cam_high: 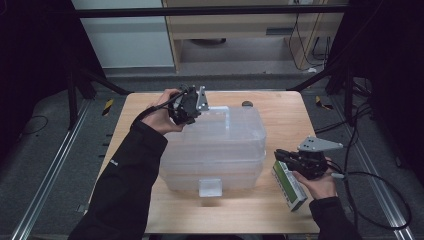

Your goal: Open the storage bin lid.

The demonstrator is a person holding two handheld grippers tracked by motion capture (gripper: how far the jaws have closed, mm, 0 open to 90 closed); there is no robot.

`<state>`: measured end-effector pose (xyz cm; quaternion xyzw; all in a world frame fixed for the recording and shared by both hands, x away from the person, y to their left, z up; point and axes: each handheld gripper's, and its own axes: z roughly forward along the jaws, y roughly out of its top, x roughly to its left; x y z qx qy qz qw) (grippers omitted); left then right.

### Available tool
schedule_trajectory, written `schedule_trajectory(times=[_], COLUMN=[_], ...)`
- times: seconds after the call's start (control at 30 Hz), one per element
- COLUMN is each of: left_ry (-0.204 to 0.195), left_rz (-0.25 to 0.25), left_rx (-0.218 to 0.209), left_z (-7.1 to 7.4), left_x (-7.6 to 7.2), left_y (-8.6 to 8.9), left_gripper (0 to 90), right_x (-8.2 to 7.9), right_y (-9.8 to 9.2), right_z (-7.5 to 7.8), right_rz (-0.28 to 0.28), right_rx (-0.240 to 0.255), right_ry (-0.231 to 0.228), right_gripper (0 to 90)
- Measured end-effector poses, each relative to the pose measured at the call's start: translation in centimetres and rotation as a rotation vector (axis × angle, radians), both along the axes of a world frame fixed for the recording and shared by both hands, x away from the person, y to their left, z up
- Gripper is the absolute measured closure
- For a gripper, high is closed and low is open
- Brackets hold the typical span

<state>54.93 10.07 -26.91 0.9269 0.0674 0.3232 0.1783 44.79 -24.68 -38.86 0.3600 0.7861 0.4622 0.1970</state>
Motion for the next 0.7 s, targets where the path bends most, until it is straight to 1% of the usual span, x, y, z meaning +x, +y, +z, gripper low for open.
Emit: schedule_trajectory(times=[0.07,0.17,0.3,0.37,0.47,0.6,0.7], left_ry=[0.002,0.004,0.007,0.008,0.013,0.018,0.020], left_rz=[0.004,0.007,0.009,0.009,0.010,0.010,0.011], left_rx=[0.000,-0.005,-0.009,-0.008,-0.014,-0.021,-0.025], left_z=[0.1,0.1,0.2,0.3,0.3,0.3,0.2], left_x=[0.1,0.3,0.5,0.6,0.7,0.8,0.8], left_y=[0.0,0.0,0.0,0.0,0.0,0.1,0.2], left_gripper=[69.9,69.8,69.7,69.7,69.6,69.4,69.3], right_x=[0.0,0.0,0.0,0.1,0.3,0.4,0.4], right_y=[0.4,1.0,1.8,2.1,2.4,2.8,2.8], right_z=[-0.1,-0.3,-0.4,-0.5,-0.6,-0.7,-0.7], right_rz=[0.013,0.025,0.061,0.065,0.072,0.083,0.078], right_rx=[-0.001,-0.008,0.006,0.006,0.023,0.041,0.043], right_ry=[-0.002,-0.001,0.017,0.019,0.028,0.021,0.020], right_gripper=[86.9,89.8,90.0,90.0,90.0,90.0,90.0])
